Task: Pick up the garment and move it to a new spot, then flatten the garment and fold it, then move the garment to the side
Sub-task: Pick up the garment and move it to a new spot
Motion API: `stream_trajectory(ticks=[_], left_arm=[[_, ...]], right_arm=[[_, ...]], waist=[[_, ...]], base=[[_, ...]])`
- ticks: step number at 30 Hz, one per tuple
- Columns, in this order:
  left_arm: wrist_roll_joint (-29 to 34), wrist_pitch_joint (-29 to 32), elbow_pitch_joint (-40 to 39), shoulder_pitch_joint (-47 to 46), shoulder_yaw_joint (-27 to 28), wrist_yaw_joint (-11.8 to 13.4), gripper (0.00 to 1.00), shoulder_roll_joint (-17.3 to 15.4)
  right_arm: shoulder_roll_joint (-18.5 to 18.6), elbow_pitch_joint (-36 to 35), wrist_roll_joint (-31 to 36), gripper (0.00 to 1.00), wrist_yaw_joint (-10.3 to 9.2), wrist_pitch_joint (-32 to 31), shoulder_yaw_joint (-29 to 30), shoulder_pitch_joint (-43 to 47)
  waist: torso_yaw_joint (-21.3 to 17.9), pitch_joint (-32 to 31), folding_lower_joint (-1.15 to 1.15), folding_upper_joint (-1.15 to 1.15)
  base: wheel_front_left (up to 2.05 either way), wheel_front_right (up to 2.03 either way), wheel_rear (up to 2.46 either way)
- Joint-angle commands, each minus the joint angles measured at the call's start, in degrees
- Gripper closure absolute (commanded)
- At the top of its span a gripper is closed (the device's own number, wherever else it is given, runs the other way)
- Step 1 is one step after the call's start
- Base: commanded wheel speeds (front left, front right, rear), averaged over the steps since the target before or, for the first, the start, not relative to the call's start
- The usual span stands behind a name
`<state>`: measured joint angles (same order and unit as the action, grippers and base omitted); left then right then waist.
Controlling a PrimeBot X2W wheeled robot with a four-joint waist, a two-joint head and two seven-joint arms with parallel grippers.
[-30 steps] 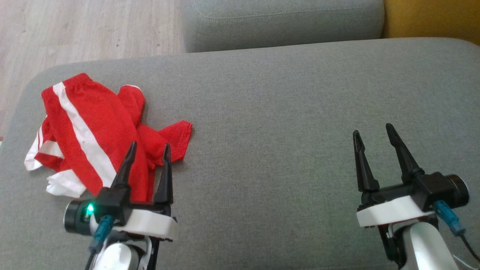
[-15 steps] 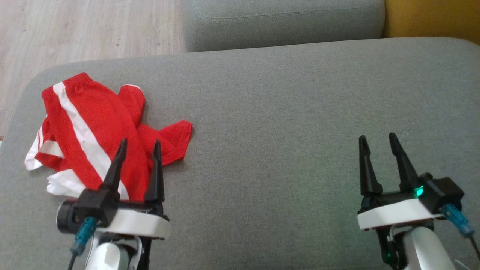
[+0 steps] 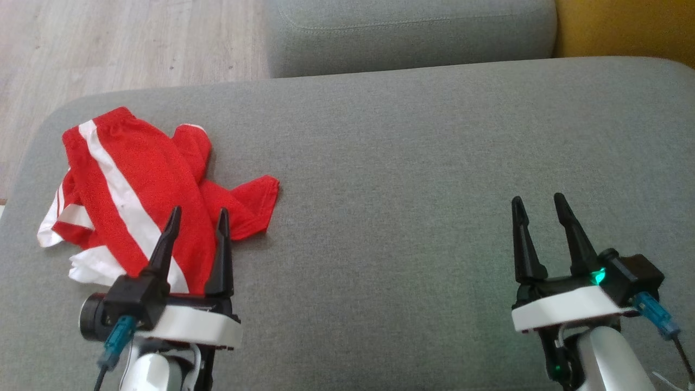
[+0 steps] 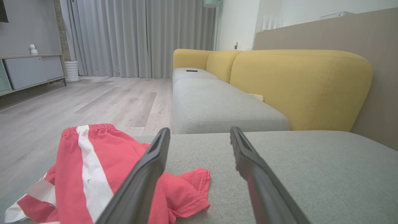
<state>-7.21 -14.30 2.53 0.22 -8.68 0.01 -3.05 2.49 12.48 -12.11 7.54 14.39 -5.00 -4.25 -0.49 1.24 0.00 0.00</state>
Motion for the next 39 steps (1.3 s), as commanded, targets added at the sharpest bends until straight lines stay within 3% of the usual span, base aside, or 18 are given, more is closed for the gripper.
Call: stream_trajectory(ticks=[1, 14, 29, 39], left_arm=[[-0.2, -0.7, -1.6, -1.9, 1.7, 0.2, 0.0, 0.2], [-0.4, -0.7, -1.1, -1.8, 2.3, 0.9, 0.0, 0.2], [0.3, -0.7, -0.8, -0.4, 5.5, 0.5, 0.0, 0.2], [0.5, -0.7, -1.0, 0.2, 7.1, 0.3, 0.0, 0.2]], right_arm=[[0.4, -1.5, -0.3, 0.0, -0.05, 0.6, -1.4, -2.6], [0.4, 0.0, -1.2, 0.0, -0.05, 0.6, -4.7, -2.8], [0.4, 1.2, -2.9, 0.0, -0.05, 0.6, -10.4, -2.8], [0.4, 1.6, -3.7, 0.0, -0.05, 0.6, -12.8, -2.7]], waist=[[0.1, -0.1, 0.0, 0.0], [3.9, -0.7, 0.0, 0.0], [14.2, -2.1, 0.0, 0.0], [17.4, -2.3, 0.0, 0.0]], base=[[0.0, 0.0, 0.0], [0.0, 0.0, 0.0], [0.0, 0.0, 0.0], [0.0, 0.0, 0.0]])
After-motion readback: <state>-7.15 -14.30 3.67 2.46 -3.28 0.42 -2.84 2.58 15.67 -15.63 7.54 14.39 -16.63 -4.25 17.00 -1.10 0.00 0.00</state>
